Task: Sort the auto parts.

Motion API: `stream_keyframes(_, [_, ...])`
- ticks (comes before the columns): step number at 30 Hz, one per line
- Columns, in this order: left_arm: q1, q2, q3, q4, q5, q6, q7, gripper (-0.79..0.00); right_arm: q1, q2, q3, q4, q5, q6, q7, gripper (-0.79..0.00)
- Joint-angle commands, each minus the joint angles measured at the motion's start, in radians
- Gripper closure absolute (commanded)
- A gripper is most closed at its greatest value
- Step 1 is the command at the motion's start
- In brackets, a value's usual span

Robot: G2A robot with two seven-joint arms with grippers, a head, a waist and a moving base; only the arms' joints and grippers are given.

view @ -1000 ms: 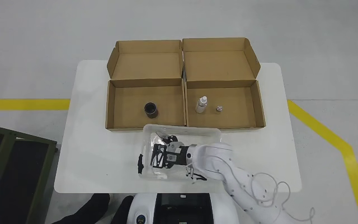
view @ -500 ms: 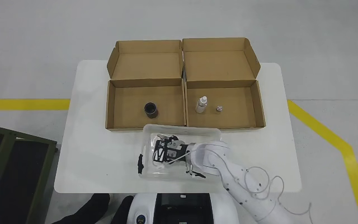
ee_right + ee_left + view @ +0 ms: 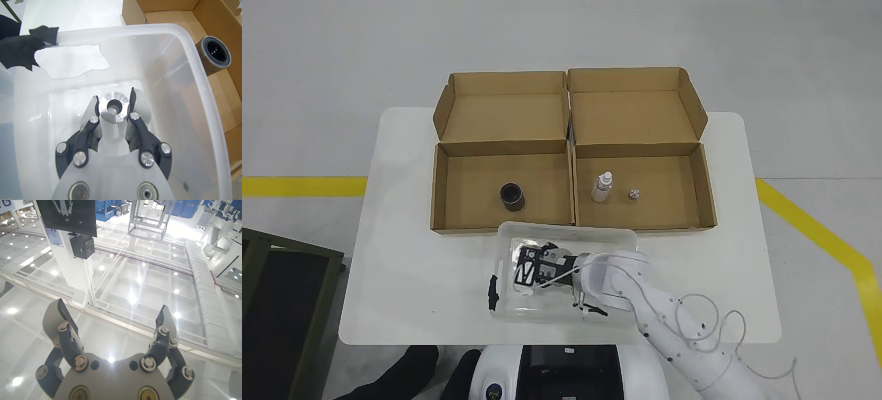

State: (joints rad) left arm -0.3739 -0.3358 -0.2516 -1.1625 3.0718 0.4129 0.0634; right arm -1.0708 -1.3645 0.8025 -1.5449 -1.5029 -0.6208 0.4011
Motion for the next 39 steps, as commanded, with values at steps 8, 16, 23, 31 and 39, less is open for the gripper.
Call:
stream_keyframes(8, [0.000, 0.000, 0.000, 0.000, 0.000, 0.000, 0.000, -0.785, -0.025, 0.011, 0.028, -0.088, 0.035, -0.033, 0.053, 0.000])
stream_keyframes(16, [0.000, 0.000, 0.000, 0.000, 0.000, 0.000, 0.000, -0.785, -0.070, 0.029, 0.081, -0.217, 0.094, -0.062, 0.084, 0.000])
stream_keyframes(23, [0.000, 0.000, 0.000, 0.000, 0.000, 0.000, 0.000, -0.785, -0.113, 0.043, 0.131, -0.320, 0.180, -0.095, 0.017, 0.000])
stream_keyframes(31, [0.000, 0.000, 0.000, 0.000, 0.000, 0.000, 0.000, -0.785, -0.151, 0.052, 0.174, -0.373, 0.289, -0.093, -0.097, 0.000])
stream_keyframes(39, [0.000, 0.000, 0.000, 0.000, 0.000, 0.000, 0.000, -0.785, -0.155, 0.058, 0.239, -0.435, 0.432, -0.098, -0.194, 0.000])
